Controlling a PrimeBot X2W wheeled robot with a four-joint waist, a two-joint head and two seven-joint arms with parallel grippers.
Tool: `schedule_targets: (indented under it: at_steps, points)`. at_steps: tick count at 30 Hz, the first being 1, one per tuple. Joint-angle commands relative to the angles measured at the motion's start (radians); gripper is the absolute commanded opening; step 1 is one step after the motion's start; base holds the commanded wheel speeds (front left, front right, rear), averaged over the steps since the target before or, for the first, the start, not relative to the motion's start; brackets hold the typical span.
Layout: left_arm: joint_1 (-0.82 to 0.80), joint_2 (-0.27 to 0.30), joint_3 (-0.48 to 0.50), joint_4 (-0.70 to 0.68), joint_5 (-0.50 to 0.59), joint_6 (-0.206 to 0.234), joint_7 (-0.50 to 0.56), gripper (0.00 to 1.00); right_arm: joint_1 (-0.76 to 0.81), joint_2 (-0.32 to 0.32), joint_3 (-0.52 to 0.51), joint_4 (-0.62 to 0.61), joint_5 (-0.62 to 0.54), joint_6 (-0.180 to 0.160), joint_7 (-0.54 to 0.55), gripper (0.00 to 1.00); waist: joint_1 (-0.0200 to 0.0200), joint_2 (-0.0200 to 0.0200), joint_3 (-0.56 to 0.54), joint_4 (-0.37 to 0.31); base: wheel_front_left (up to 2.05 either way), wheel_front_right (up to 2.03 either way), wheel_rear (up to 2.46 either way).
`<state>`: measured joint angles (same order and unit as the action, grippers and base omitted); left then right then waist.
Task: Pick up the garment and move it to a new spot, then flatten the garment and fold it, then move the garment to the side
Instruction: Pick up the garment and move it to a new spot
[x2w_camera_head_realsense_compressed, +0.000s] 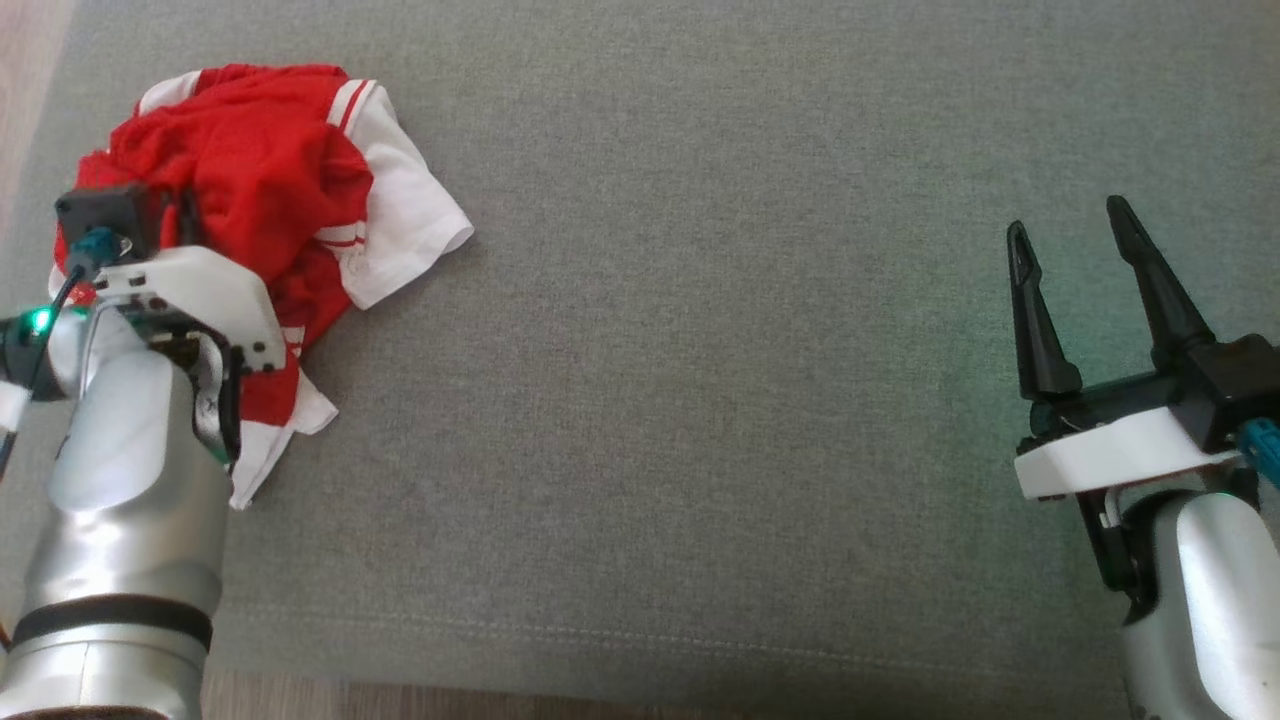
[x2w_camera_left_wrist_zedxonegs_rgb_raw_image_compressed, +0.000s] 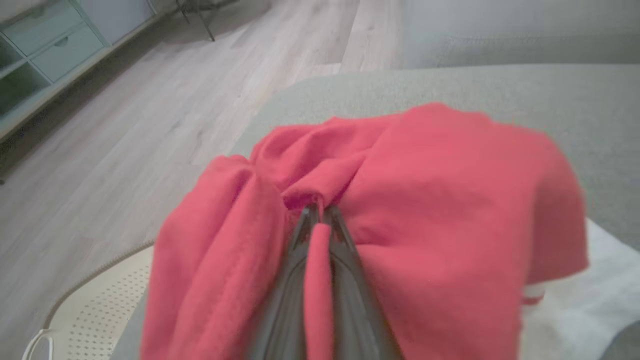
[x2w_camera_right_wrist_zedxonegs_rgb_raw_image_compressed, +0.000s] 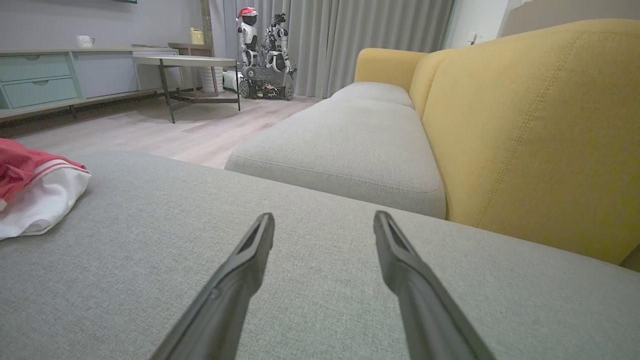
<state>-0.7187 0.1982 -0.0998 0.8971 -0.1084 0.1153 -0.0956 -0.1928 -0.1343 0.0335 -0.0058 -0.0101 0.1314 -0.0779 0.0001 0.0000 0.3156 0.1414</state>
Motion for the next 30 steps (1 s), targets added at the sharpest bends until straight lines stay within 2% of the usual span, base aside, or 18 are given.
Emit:
schedule_targets:
  at_steps: [1, 5, 8, 17, 20, 30]
  points:
    - [-0.049, 0.055, 0.025, -0.029, -0.004, 0.006, -0.052, 0.0, -0.02, 0.001, 0.021, -0.028, -0.005, -0.001, -0.006, 1.0, -0.0001, 0.0, -0.008, -0.001, 0.0, 0.0, 0.0]
    - [-0.064, 0.055, 0.041, -0.062, -0.019, 0.018, -0.135, 0.0, -0.024, 0.014, 0.015, -0.01, -0.005, -0.001, -0.019, 1.0, -0.0001, 0.0, -0.035, -0.003, 0.0, 0.0, 0.0]
    - [-0.059, 0.044, 0.072, -0.124, -0.055, 0.01, -0.16, 0.0, -0.023, 0.026, 0.01, 0.015, -0.005, -0.001, -0.033, 1.0, -0.0001, 0.0, -0.07, -0.008, 0.0, 0.0, 0.0]
    - [0.025, 0.036, 0.094, -0.443, -0.051, -0.011, -0.166, 0.0, -0.027, 0.064, 0.018, 0.081, -0.001, -0.001, -0.073, 1.0, -0.0001, 0.0, -0.177, -0.046, 0.0, 0.0, 0.0]
    - [0.061, 0.017, 0.083, -0.559, -0.053, -0.032, -0.166, 0.0, -0.032, 0.074, 0.022, 0.107, 0.0, -0.001, -0.088, 1.0, -0.0001, 0.0, -0.218, -0.078, 0.0, 0.0, 0.0]
    - [0.071, -0.072, -0.018, -0.718, -0.078, -0.068, -0.096, 0.0, -0.077, 0.082, 0.026, 0.113, -0.004, -0.001, -0.103, 1.0, -0.0001, 0.0, -0.227, -0.215, 0.0, 0.0, 0.0]
